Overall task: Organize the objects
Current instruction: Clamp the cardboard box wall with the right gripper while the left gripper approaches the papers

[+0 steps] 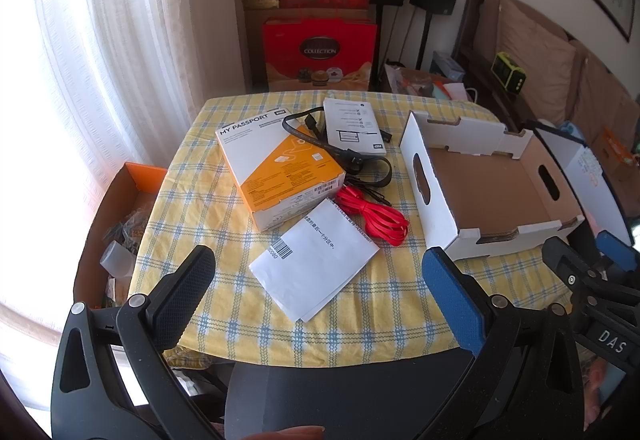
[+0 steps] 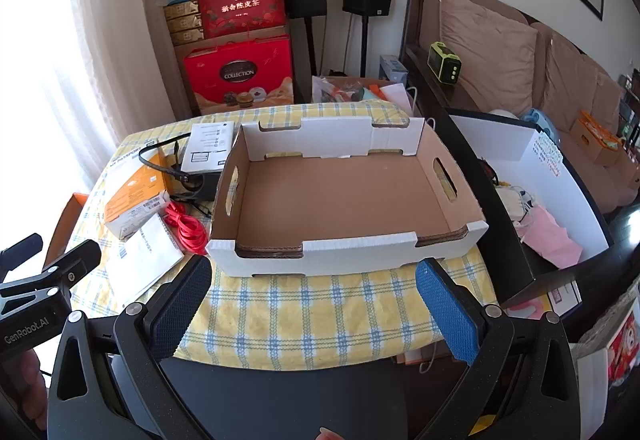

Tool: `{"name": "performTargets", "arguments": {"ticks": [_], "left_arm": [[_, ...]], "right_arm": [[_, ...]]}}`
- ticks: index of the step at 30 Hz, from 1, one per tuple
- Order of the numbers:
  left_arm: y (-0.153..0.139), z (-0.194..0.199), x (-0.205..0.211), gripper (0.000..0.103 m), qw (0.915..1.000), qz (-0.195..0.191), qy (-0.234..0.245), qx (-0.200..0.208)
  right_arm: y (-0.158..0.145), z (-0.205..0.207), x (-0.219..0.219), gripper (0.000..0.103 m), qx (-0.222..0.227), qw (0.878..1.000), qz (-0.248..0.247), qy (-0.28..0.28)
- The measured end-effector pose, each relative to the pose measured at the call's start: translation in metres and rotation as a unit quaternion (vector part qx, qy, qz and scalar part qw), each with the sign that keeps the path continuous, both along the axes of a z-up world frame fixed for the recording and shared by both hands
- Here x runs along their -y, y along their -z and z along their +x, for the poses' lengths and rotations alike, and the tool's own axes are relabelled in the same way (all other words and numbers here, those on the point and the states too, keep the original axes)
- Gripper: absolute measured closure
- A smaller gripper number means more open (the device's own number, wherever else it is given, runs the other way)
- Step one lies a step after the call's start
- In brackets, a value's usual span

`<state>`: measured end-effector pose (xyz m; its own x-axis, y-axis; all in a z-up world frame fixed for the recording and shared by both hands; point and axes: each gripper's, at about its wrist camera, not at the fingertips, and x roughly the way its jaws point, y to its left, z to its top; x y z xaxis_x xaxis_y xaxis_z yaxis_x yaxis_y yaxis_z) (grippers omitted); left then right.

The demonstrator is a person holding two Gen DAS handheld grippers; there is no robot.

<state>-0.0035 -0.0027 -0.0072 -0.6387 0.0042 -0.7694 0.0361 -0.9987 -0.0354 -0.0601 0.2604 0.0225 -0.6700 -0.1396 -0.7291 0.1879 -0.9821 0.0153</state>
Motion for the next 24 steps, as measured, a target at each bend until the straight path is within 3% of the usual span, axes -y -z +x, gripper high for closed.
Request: {"name": "performTargets", "arguments": {"ticks": [24], "left_arm": [[-0.0008, 0.0003, -0.001, 0.0, 1.0, -0.003, -0.001, -0.001]], "right_arm": [[0.0007, -0.0029, -0.0027, 0.0, 0.0, 1.0, -0.002, 0.001]]}}
